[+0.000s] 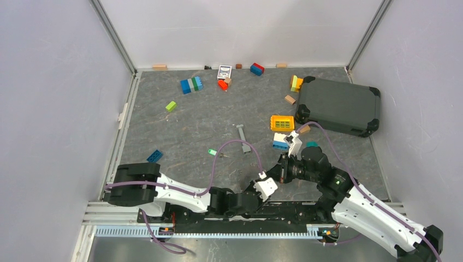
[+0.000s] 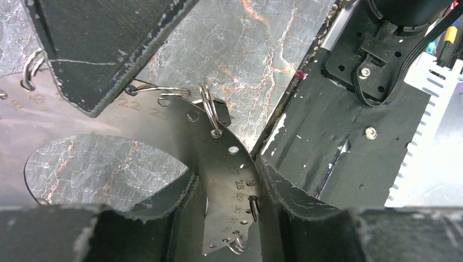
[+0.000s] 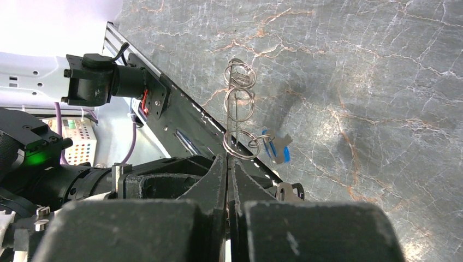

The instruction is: Remove the keys from the keyring

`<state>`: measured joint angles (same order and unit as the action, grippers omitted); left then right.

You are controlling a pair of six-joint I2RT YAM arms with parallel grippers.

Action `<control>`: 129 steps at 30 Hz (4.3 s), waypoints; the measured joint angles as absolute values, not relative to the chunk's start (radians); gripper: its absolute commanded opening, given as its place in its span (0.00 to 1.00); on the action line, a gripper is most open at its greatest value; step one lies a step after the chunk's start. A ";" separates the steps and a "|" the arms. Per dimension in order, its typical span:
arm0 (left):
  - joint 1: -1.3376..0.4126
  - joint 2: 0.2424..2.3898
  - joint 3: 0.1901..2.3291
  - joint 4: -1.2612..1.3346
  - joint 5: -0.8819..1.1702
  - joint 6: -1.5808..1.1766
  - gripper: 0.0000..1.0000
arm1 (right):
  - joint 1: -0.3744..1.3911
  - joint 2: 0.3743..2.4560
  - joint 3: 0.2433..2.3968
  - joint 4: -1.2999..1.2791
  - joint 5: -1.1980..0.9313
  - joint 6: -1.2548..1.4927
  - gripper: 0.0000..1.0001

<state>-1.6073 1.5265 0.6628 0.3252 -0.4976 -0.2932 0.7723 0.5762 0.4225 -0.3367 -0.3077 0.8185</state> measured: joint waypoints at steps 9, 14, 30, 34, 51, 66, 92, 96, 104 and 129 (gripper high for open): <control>-1.608 1.522 0.675 0.309 -0.498 -0.288 0.02 | 0.772 0.569 0.443 -0.370 -0.293 0.815 0.17; -1.608 1.476 0.671 0.268 -0.490 -0.287 0.02 | 0.772 0.568 0.525 -0.405 -0.251 0.786 0.48; -1.608 0.983 0.813 -0.297 -0.331 -0.169 0.02 | 0.772 0.270 0.620 -0.292 -0.215 0.380 0.50; -1.608 0.897 0.949 -0.470 -0.287 -0.108 0.02 | 0.772 0.169 0.522 -0.135 -0.363 0.268 0.50; -1.608 1.072 1.218 -0.824 -0.225 0.146 0.02 | 0.772 0.266 0.458 0.244 -0.723 0.183 0.38; -1.608 1.086 1.245 -0.796 -0.234 0.181 0.02 | 0.772 0.296 0.388 0.379 -0.832 0.265 0.38; -1.337 1.155 1.342 -0.859 -0.122 -0.023 0.02 | 0.772 0.258 0.331 0.405 -0.599 0.063 0.44; -1.319 1.235 1.454 -0.970 -0.120 -0.045 0.02 | 0.772 0.269 0.301 0.438 -0.574 0.058 0.44; -1.310 1.369 1.609 -1.195 -0.134 -0.064 0.02 | 0.772 0.270 0.170 0.521 -0.531 0.066 0.45; -1.173 1.591 1.736 -1.328 -0.075 -0.063 0.02 | 1.143 0.670 0.020 1.056 -0.085 -0.141 0.52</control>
